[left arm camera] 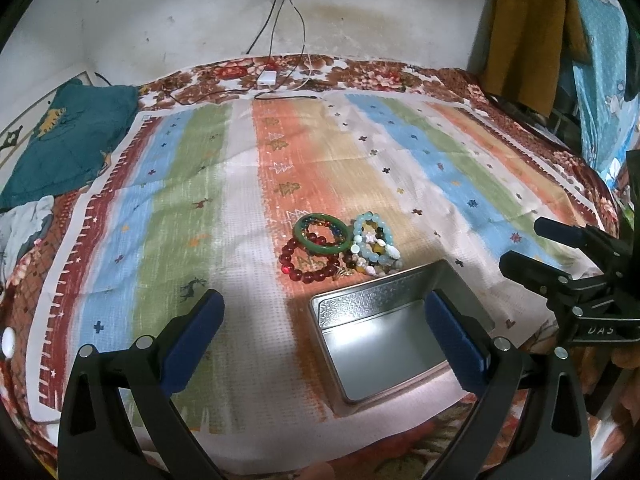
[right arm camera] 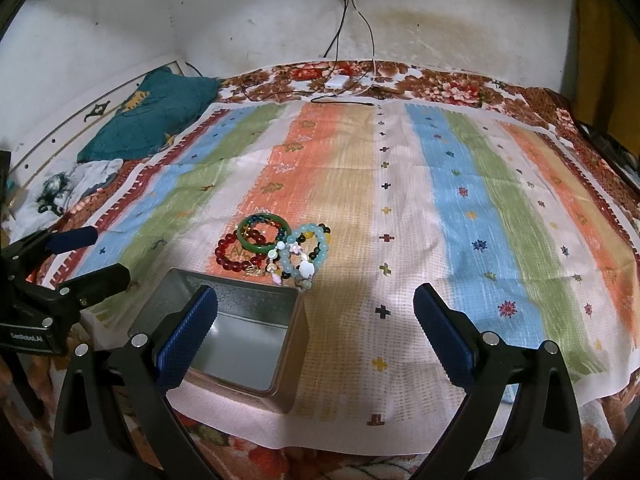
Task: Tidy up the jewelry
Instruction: 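Move both tools toward the bracelet cluster beside the silver tin, then lower the left tool over the green jade bangle while the right tool nears the white charm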
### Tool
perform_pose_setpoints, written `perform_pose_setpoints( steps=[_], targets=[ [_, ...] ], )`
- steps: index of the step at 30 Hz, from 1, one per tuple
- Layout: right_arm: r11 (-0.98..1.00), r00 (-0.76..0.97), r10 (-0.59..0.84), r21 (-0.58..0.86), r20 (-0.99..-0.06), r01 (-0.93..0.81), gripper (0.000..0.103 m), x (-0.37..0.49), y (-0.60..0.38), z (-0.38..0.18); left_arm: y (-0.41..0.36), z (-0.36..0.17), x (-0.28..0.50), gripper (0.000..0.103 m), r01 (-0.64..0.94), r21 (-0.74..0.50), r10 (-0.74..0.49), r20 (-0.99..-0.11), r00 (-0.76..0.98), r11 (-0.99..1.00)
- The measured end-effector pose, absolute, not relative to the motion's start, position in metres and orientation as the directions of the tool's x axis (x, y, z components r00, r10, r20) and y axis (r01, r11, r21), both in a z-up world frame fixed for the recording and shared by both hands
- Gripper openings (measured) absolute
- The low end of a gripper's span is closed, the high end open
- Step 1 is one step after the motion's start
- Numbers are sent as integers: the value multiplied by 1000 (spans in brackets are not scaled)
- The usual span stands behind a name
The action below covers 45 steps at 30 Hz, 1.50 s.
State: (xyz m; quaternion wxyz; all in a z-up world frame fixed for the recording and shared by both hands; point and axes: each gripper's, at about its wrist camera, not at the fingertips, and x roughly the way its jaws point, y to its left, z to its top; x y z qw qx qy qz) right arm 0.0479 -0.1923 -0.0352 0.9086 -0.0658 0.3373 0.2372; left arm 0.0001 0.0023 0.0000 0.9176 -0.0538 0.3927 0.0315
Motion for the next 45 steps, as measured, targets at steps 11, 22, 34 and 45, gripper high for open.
perform_pose_setpoints(
  steps=[11, 22, 34, 45],
  targets=[
    [885, 650, 379, 54, -659, -462, 99, 54, -192, -37, 7, -5, 1, 98, -112, -80, 15, -742, 670, 990],
    [883, 635, 378, 57, -674, -466, 99, 60, -188, -39, 14, -4, 3, 98, -176, -69, 68, -739, 670, 982],
    [880, 620, 379, 61, -687, -471, 99, 65, -184, -42, 20, -11, 15, 98, -199, -66, 75, -775, 628, 978],
    [877, 570, 378, 86, -729, -472, 99, 88, -178, -45, 25, -24, 41, 98, -221, -26, 97, -844, 527, 975]
  ],
)
